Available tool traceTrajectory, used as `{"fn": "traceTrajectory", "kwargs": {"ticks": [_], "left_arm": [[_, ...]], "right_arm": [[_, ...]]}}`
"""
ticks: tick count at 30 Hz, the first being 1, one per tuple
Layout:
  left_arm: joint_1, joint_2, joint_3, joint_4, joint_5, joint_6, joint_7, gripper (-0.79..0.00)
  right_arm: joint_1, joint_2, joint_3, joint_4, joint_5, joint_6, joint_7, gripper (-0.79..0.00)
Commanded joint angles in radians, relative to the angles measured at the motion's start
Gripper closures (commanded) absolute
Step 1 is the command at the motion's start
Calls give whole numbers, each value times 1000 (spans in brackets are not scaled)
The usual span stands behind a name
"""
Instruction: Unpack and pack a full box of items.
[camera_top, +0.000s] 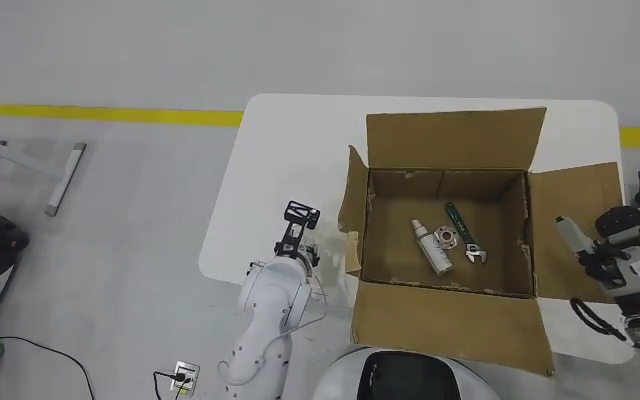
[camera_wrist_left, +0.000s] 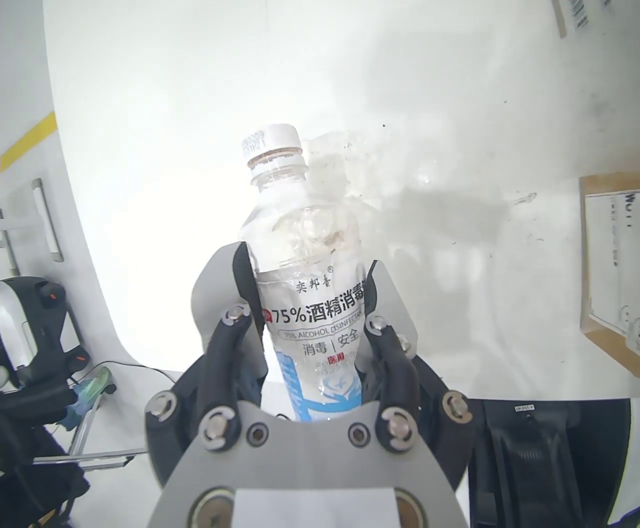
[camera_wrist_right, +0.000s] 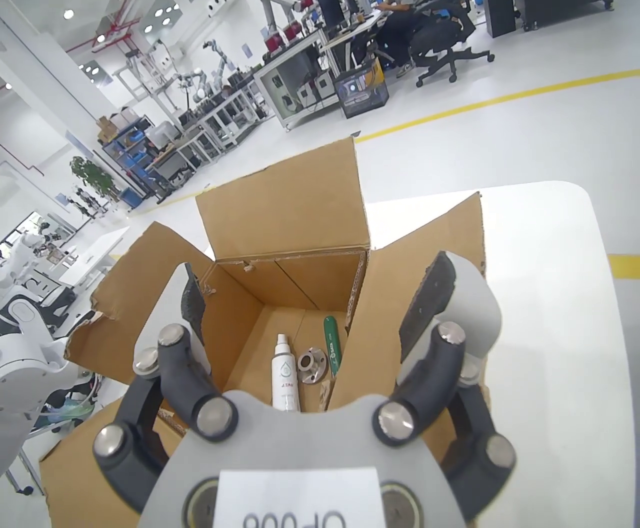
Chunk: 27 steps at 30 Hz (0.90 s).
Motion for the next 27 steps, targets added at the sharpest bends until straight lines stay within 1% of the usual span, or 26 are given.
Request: {"fn": "traceTrajectory", "kwargs": {"ticks": [1, 3, 5, 8, 10, 13, 14, 15, 17, 20, 27], "left_arm": [[-2, 2, 12, -17, 22, -16, -10, -785], [1, 2, 20, -36, 25, -14, -19, -785], [1, 2, 27, -59, 39, -19, -28, -785], [6, 4, 34, -93, 61, -22, -35, -785], [10, 4, 35, -118, 62, -19, -40, -785], [15, 6, 35, -149, 65, -21, -42, -785], [17, 6, 34, -162, 63, -18, -41, -785], [19, 6, 33, -171, 63, -16, -41, -785], [21, 7, 35, -180, 71, -27, -43, -785], [21, 7, 36, -181, 74, -30, -43, -785], [21, 7, 36, -181, 74, -30, -43, -785]], "right_arm": [[-3, 1, 0, 0, -1, -13, 17, -785], [-5, 3, 0, 0, -7, -24, 39, -785], [2, 7, -4, 0, -45, -36, 82, -785], [35, 15, -37, 0, -113, -66, 145, -785], [71, 21, -74, 0, -186, -78, 188, -785], [137, 28, -154, 0, -287, -69, 250, -299], [163, 30, -187, 0, -328, -72, 269, -163], [182, 31, -220, 0, -360, -59, 291, 0], [222, 32, -287, 0, -444, -19, 337, 0], [260, 31, -372, 0, -568, 57, 375, 0], [260, 31, -372, 0, -568, 57, 375, 0]]}}
